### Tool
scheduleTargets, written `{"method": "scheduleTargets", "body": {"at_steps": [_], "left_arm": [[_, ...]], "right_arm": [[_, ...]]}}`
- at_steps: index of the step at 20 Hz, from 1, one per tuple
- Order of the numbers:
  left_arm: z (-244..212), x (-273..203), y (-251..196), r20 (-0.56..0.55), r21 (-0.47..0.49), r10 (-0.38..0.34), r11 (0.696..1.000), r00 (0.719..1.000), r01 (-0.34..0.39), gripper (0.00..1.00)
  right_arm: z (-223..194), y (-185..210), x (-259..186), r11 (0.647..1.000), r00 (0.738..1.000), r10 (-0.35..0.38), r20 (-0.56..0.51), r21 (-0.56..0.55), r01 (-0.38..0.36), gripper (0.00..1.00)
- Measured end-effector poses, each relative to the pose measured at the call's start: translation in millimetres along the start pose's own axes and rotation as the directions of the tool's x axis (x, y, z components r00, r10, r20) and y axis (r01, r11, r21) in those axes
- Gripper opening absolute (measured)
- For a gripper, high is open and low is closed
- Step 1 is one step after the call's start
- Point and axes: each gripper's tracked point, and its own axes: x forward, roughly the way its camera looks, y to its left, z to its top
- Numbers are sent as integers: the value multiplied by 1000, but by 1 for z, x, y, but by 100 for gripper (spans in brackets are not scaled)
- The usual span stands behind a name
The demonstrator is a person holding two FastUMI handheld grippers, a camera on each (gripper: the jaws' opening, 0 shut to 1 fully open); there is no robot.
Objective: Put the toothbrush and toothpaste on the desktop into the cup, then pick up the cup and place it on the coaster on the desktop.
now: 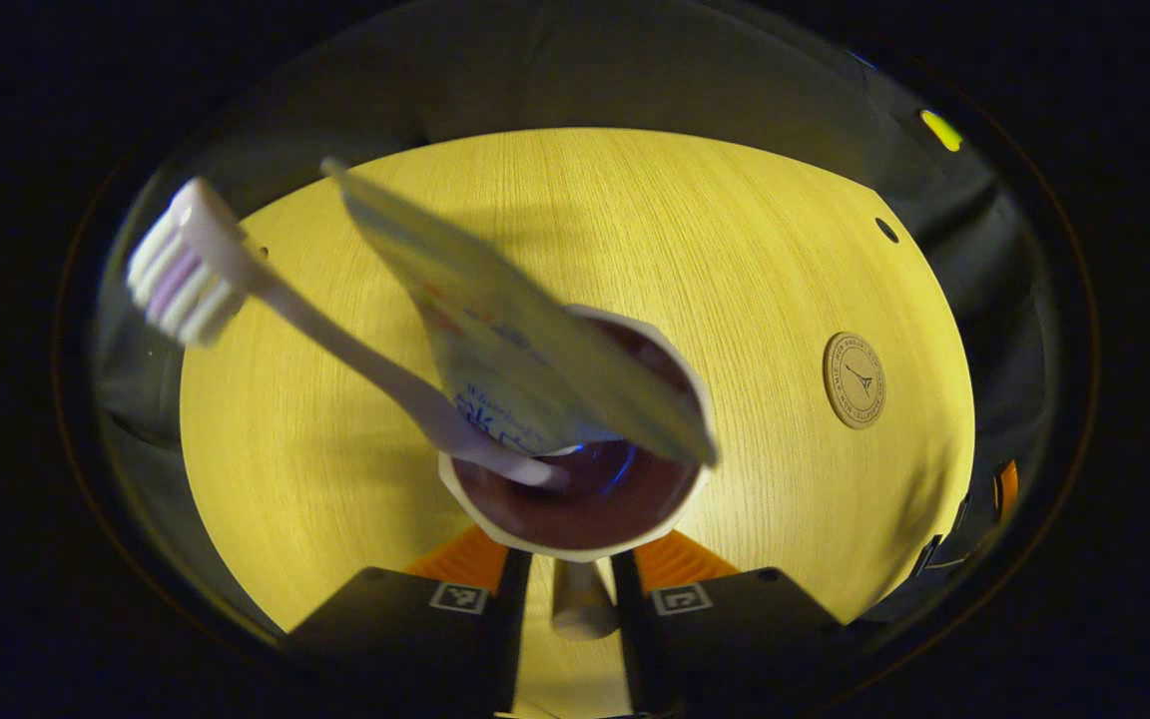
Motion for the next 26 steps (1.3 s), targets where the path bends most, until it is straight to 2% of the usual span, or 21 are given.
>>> {"method": "scheduleTargets", "body": {"at_steps": [2,4,5,6,8,9,10,11,12,13,14,15,16,17,18,19,21,22,26], "left_arm": [[2,0,1,-2,6,0,1000,1000,0,33],[0,0,-1,-4,7,-2,1000,1000,2,32],[1,0,-2,1,9,-8,1000,1000,8,36],[1,0,-3,3,16,-14,1000,1000,14,30],[1,-1,-7,20,17,-23,1000,1000,23,34],[1,0,-11,31,20,-20,1000,999,19,24],[1,-1,-12,44,32,-10,999,999,9,33],[3,-3,-14,53,48,-4,999,999,2,29],[5,-6,-20,59,60,-8,998,998,4,29],[6,-10,-27,65,74,-18,997,998,13,33],[9,-14,-34,68,93,-28,995,997,21,28],[10,-16,-41,71,115,-33,993,997,25,33],[11,-18,-49,70,139,-36,990,997,26,28],[11,-19,-57,69,160,-36,987,997,25,29],[11,-20,-67,69,175,-46,984,997,33,29],[10,-21,-79,67,186,-61,981,996,48,33],[11,-20,-100,63,209,-84,975,995,69,33],[11,-20,-112,58,222,-97,972,994,81,29],[17,-19,-159,43,289,-129,951,991,111,28]], "right_arm": [[-3,1,0,1000,1000,3,-8,-3,-3,98],[-5,1,-2,1000,1000,6,-16,-11,-6,98],[-7,0,-2,1000,1000,5,-20,-16,-5,98],[-8,0,-2,1000,1000,5,-24,-18,-5,98],[-9,-1,-2,1000,1000,7,-29,-21,-7,98],[-9,-2,-1,1000,1000,7,-30,-24,-8,98],[-9,-2,-1,1000,999,7,-31,-25,-8,98],[-7,-3,-3,1000,1000,9,-30,-25,-9,98],[-6,-4,-3,1000,1000,10,-29,-25,-11,98],[-4,-4,-4,1000,1000,12,-25,-27,-13,98],[-3,-5,-4,999,1000,12,-24,-29,-13,98],[-1,-7,-5,999,1000,12,-21,-31,-13,98],[0,-9,-5,999,1000,10,-17,-30,-11,98],[0,-11,-6,1000,1000,8,-13,-27,-8,98],[1,-14,-8,1000,1000,6,-13,-25,-6,98],[2,-18,-10,1000,1000,2,-12,-26,-2,98],[4,-25,-13,999,1000,-4,1,-33,4,98],[6,-29,-17,999,1000,-7,6,-35,7,98],[9,-45,-29,999,999,-31,21,-14,31,98]]}}
